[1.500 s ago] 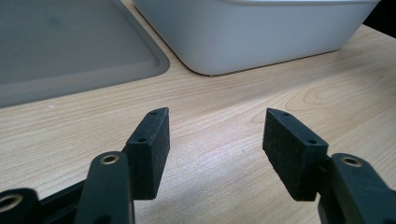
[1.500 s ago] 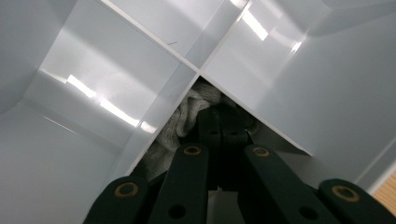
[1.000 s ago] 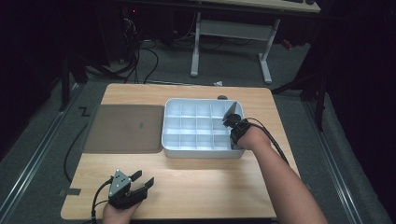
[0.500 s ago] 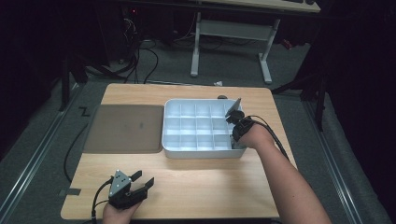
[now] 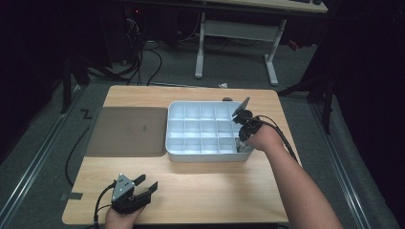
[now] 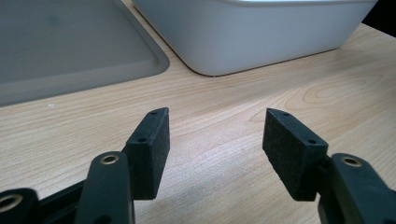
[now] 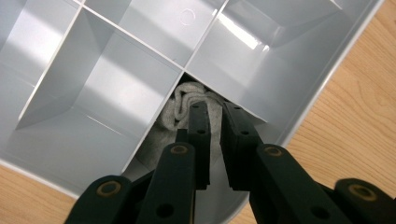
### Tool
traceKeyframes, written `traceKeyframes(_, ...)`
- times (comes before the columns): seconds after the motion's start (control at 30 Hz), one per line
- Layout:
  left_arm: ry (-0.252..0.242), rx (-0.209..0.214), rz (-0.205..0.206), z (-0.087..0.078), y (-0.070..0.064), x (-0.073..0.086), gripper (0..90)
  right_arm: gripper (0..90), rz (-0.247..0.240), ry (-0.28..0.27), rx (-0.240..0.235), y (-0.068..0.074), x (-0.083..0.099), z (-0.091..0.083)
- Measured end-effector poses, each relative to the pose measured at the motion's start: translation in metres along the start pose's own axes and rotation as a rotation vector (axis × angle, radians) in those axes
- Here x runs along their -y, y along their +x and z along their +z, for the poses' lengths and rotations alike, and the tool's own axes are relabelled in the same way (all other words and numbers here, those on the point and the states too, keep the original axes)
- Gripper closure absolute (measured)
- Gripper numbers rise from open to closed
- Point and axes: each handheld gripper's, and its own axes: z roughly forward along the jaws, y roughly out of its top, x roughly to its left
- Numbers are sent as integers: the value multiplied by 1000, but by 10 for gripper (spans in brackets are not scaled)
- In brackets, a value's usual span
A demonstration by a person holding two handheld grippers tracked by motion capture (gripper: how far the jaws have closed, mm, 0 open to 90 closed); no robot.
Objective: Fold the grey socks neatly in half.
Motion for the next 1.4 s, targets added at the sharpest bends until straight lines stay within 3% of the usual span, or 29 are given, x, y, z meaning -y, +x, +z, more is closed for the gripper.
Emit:
traceKeyframes(0.27,2,2,-2,1,1,0,420,785,18,-64,-17,-4,13,-6)
traceKeyframes(0.5,-4,-15,-4,-2,6,-1,420,752,59,-185,-43,-12,37,-20)
traceKeyframes(0.7,-16,-41,-24,-5,13,-3,420,713,101,-271,-48,-20,58,-23)
traceKeyframes(0.87,-13,-43,-7,-5,14,-5,420,669,127,-324,-32,-23,72,-20)
traceKeyframes(0.9,-13,-40,0,-4,13,-6,419,658,152,-353,-46,-24,79,-19)
traceKeyframes(0.97,-5,-40,12,-2,11,-5,418,648,139,-371,-11,-23,84,-20)
traceKeyframes(1.0,-5,-40,12,-2,11,-5,417,648,139,-371,-11,-23,84,-20)
traceKeyframes(1.03,5,-40,16,-1,11,-5,417,648,171,-418,-47,-26,92,-20)
traceKeyframes(1.13,7,-37,17,0,10,-5,417,636,169,-424,-38,-26,97,-19)
traceKeyframes(1.17,11,-35,22,0,8,-5,417,627,169,-463,-57,-25,106,-18)
traceKeyframes(1.33,14,-30,26,1,7,-6,416,584,130,-516,-41,-16,120,-16)
traceKeyframes(1.37,14,-30,27,2,5,-7,416,585,161,-557,-90,-13,129,-13)
traceKeyframes(1.4,15,-30,35,2,4,-7,415,584,161,-565,-90,-12,132,-11)
